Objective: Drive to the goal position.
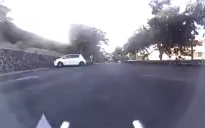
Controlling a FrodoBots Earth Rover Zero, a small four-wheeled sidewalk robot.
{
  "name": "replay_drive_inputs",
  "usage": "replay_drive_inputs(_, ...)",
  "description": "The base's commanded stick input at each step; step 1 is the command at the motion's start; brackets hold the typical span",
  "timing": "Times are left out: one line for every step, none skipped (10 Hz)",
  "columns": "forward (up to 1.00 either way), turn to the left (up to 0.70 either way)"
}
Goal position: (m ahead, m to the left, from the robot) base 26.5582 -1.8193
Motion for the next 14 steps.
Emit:
replay_drive_inputs(0.5,0.0)
replay_drive_inputs(0.5,0.0)
replay_drive_inputs(0.5,0.0)
replay_drive_inputs(0.5,0.0)
replay_drive_inputs(0.5,-0.12)
replay_drive_inputs(0.5,-0.34)
replay_drive_inputs(0.5,-0.46)
replay_drive_inputs(0.5,0.0)
replay_drive_inputs(0.5,0.0)
replay_drive_inputs(0.5,0.0)
replay_drive_inputs(0.5,-0.35)
replay_drive_inputs(0.5,-0.24)
replay_drive_inputs(0.5,-0.12)
replay_drive_inputs(0.5,-0.01)
